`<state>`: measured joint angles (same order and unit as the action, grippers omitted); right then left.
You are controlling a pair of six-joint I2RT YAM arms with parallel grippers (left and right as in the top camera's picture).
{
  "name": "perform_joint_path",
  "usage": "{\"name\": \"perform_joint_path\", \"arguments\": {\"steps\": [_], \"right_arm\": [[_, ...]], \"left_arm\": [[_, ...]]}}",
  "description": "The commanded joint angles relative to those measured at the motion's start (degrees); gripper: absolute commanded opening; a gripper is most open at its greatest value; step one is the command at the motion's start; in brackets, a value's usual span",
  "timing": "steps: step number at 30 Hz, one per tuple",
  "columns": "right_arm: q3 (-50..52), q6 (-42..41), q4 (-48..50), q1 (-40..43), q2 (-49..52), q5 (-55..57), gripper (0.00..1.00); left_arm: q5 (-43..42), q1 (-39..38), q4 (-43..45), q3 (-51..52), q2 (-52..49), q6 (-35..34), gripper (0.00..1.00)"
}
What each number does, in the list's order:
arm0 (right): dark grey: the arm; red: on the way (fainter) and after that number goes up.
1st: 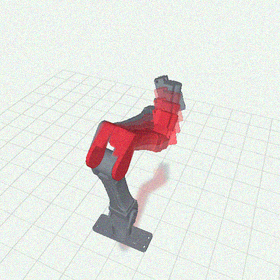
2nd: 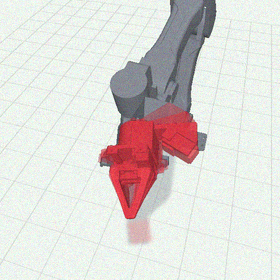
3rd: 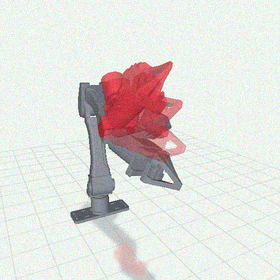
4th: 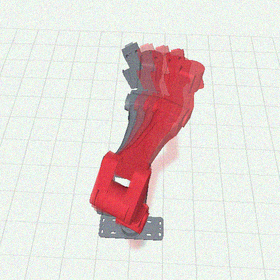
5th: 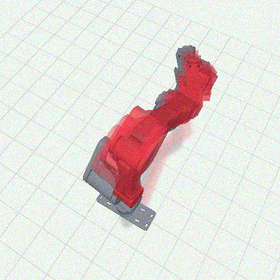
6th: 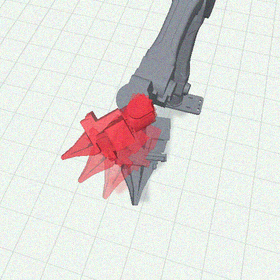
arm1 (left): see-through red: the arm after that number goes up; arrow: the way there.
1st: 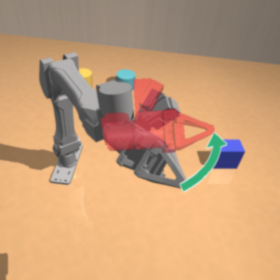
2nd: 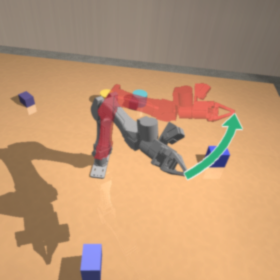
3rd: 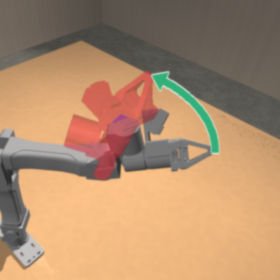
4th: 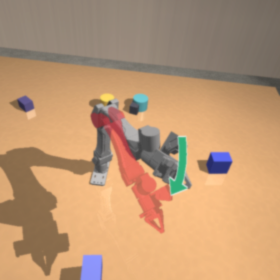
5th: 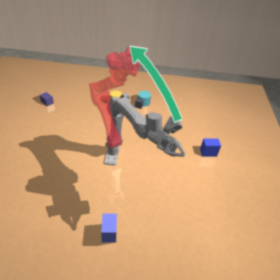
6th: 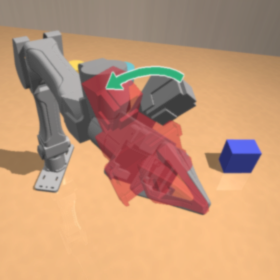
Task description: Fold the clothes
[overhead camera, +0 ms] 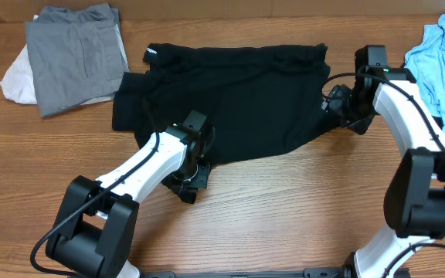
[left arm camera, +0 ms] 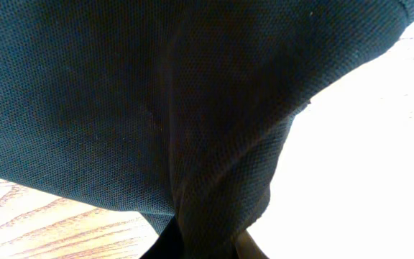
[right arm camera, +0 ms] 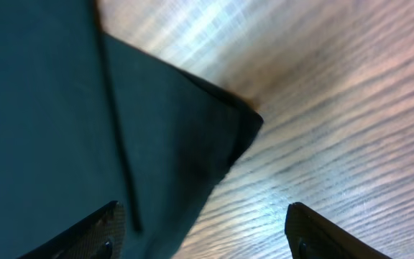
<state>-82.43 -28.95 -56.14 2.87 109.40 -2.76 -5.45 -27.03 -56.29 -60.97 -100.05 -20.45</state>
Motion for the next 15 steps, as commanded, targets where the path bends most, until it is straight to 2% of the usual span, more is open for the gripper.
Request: {"name": "perform_joint_path", "arguments": {"steps": [1,15], "right_arm": [[0.74,-1.05,0.35,-0.02,3.89,-0.63,0.75],[0.74,-1.29,2.21,-0.02,7.65,-0.98,0.73]], "left_arm": [[0.31,-0.37,0.00,0.39,-0.35,0.50,0.14],[0.33,-0.37,-0.33,0.39,-0.35,0.52,0.15]]}}
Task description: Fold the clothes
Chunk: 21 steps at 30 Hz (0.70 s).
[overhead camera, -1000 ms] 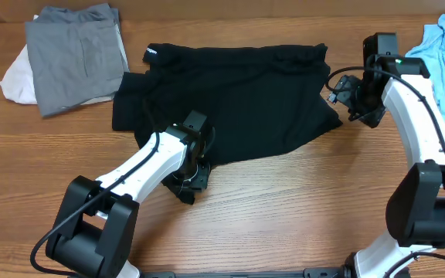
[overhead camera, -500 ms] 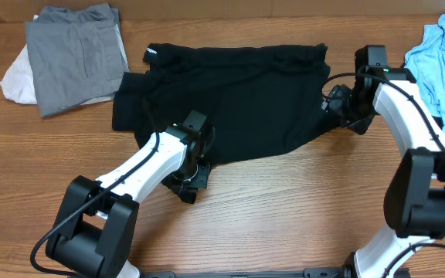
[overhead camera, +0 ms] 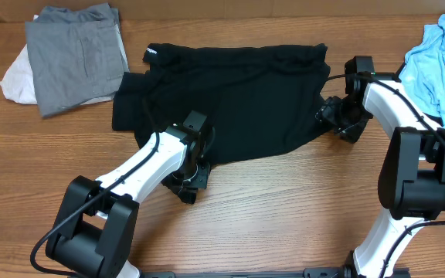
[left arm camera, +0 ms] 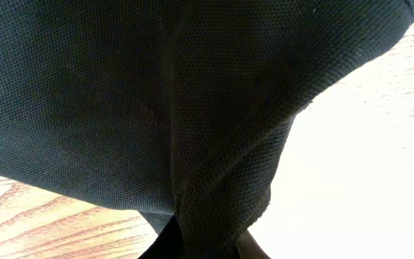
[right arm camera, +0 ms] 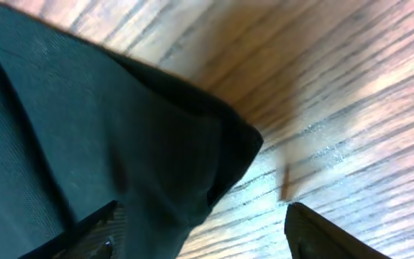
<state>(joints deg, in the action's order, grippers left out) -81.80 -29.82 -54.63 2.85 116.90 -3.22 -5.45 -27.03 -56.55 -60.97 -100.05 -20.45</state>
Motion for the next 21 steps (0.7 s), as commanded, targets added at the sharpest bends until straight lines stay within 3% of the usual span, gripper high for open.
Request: {"name": "perform_joint_path", "arguments": {"steps": [1,9,12,19,21], "right_arm": [[0.11,-0.42,0.94,0.00,0.37,-0.52,0.72],[0.11,-0.42,1.97,0.00,4.11,-0.07,0.69],[0.11,-0.39,2.12,0.02,4.11,0.26,0.63],[0.04,-4.59,0.13,0.02,4.09,3.67,0.04],[0.02,-7.48,-1.18,0.13,4.04,6.10,0.04]], "left_arm": [[0.33,-0.37,-0.07,0.39,-0.35,0.52,0.15],[0.33,-0.37,-0.15,0.39,-0.35,0.52,0.15],[0.33,-0.37,-0.15,0.39,-0.35,0.52,0.14],[-0.13,-0.37,-1.29,0.39,-0.35,0.55,0.04],[-0.17,-0.37,-2.73,0.39,-0.35,0.85,0.04]]}}
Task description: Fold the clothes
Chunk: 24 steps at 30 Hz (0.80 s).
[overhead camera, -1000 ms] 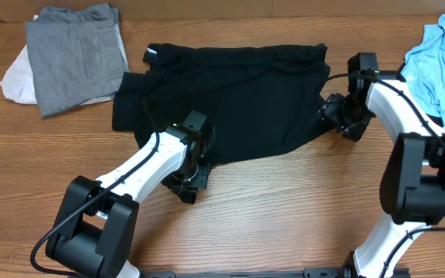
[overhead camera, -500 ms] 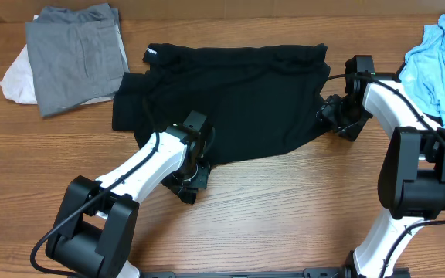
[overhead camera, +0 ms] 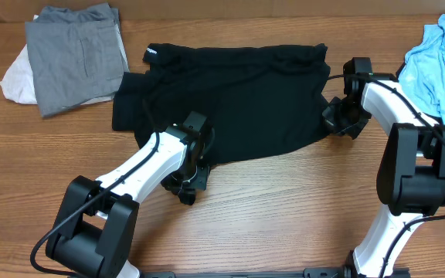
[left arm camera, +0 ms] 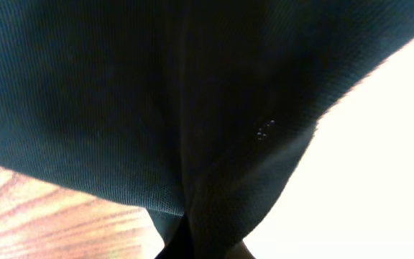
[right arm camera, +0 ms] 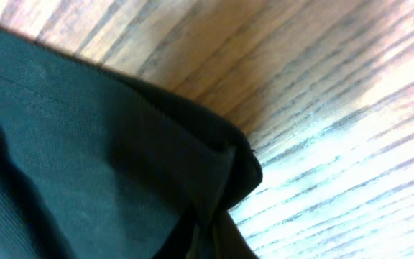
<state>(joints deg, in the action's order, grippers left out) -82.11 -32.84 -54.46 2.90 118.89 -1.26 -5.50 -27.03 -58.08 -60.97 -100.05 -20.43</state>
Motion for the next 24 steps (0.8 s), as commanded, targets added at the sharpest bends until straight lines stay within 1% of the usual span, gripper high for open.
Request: {"name": "perform_joint_path", "arguments": {"steps": [1,3,8,15,18,22,24], "right_arm": [[0.33,-5.99,-2.16,0.24,1.99,5.25,0.04],[0.26,-9.60,-4.94,0.81,1.51,7.17,0.04],[0.28,-17.57,-12.02,2.97,-2.21,7.69,0.04],[0.35,-18.05,-19.41,3.61,-13.94,10.34,0.04],[1.03,-18.03,-22.05,3.61,-18.16,11.61,0.04],[5.81,-18.08,-22.77,3.61,-23.89,12.15,0.04],[10.25,-18.25,-22.25,3.61,-26.69,11.52,0.04]], "left_arm": [[-0.13,-0.37,-1.81,0.39,-0.35,1.25,0.04],[-0.11,-0.39,-3.19,0.39,-0.35,2.38,0.04],[-1.07,-0.39,-4.76,0.39,-0.35,2.73,0.04],[-8.17,-1.07,-6.75,0.39,-0.33,3.23,0.04],[-9.14,-3.06,-7.08,0.39,-0.26,1.22,0.04],[-8.94,-7.17,-7.87,0.39,0.50,-0.83,0.04],[-8.76,-9.51,-9.22,0.39,0.96,-2.78,0.04]]}}
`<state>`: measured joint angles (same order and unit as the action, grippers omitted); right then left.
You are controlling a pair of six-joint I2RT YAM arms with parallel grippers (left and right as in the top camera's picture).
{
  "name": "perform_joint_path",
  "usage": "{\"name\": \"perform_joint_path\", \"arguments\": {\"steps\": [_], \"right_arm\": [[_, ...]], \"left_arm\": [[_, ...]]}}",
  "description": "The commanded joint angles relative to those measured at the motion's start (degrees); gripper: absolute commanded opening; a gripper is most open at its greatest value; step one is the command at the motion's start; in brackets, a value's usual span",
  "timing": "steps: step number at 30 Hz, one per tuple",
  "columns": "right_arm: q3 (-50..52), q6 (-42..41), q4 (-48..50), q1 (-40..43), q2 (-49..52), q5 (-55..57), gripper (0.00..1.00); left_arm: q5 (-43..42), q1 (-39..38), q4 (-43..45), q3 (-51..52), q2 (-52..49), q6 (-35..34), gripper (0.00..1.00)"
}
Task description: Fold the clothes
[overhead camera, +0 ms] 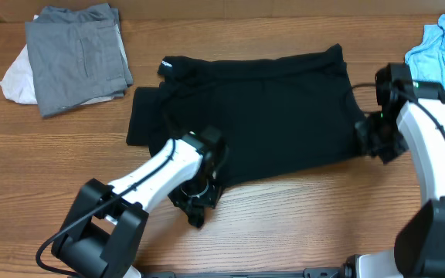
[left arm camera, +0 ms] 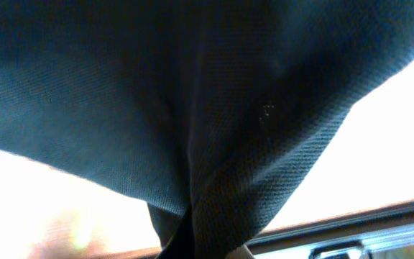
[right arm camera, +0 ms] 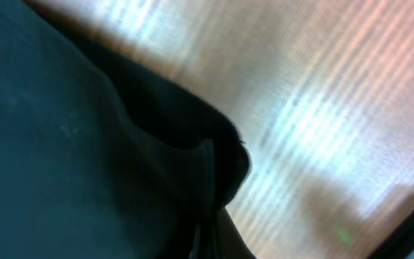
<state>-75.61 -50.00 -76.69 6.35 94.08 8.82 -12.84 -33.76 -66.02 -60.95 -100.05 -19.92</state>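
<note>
A black garment point(overhead camera: 253, 116) lies spread across the middle of the wooden table point(overhead camera: 300, 216). My left gripper point(overhead camera: 199, 193) is shut on its near left hem; in the left wrist view the black cloth point(left arm camera: 192, 108) fills the frame and bunches down between the jaws. My right gripper point(overhead camera: 373, 139) is shut on the garment's near right corner, and the right wrist view shows that dark corner point(right arm camera: 214, 158) pinched over the wood. Both sets of fingers are hidden by cloth.
A folded grey garment point(overhead camera: 76, 54) on a white one point(overhead camera: 14, 81) sits at the back left. A light blue garment is heaped at the right edge, close behind my right arm.
Both grippers have moved right and toward the near edge with the garment held. The whole black garment sits further right and is pulled flatter and wider.
My left gripper was shut on the near left hem all along. My right gripper stood open beside the garment's right corner, then closer around it, then shut on it. Now both hold the garment, which lies shifted to the right.
</note>
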Motion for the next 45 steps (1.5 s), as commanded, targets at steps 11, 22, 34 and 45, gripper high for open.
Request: {"name": "perform_joint_path", "arguments": {"steps": [11,22,34,45], "right_arm": [[23.63,-6.95,3.06,0.15,-21.68,-0.37,0.04],[23.58,-5.05,1.70,0.15,-29.79,0.76,0.31],[21.05,8.37,9.90,0.15,-29.79,-4.59,1.00],[8.22,19.98,22.99,0.15,-21.31,-18.01,1.00]], "left_arm": [[4.48,-7.85,-15.19,0.39,2.05,-14.32,0.04],[7.72,-7.93,-24.90,0.39,7.76,-18.86,0.46],[8.81,-6.34,-20.28,-1.66,7.96,-16.26,0.57],[8.76,8.74,-7.48,-23.30,7.26,-2.51,0.85]]}}
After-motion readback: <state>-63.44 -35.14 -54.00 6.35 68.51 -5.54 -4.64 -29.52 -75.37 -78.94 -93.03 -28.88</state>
